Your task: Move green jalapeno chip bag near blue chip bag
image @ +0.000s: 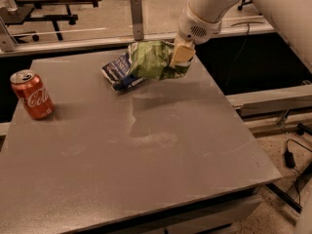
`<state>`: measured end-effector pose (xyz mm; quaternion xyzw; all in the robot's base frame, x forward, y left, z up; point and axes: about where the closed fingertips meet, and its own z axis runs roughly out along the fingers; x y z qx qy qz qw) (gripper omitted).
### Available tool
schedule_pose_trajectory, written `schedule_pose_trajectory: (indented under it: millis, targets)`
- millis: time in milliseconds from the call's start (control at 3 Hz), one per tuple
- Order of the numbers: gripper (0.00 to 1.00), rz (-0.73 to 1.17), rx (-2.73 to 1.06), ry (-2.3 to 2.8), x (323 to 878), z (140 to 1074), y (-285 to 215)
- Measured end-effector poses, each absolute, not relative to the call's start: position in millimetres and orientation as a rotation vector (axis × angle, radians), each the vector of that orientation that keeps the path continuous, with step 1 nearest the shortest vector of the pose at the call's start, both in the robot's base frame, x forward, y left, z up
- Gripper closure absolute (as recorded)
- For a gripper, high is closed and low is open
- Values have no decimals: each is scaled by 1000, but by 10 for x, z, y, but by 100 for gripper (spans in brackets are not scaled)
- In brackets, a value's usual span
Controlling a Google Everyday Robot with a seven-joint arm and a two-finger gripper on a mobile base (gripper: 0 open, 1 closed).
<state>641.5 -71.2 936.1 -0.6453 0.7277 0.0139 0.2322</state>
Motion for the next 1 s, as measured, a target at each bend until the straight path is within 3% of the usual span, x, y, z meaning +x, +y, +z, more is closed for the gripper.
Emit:
schedule_pose_trajectory:
  millis: [333,667,1000]
  targets:
    - [18,56,-1760,2021,6455,9278,-770]
    - [0,58,-1762,2021,6460,9260,-759]
    - [0,58,-1762,2021,6461,9258,-757]
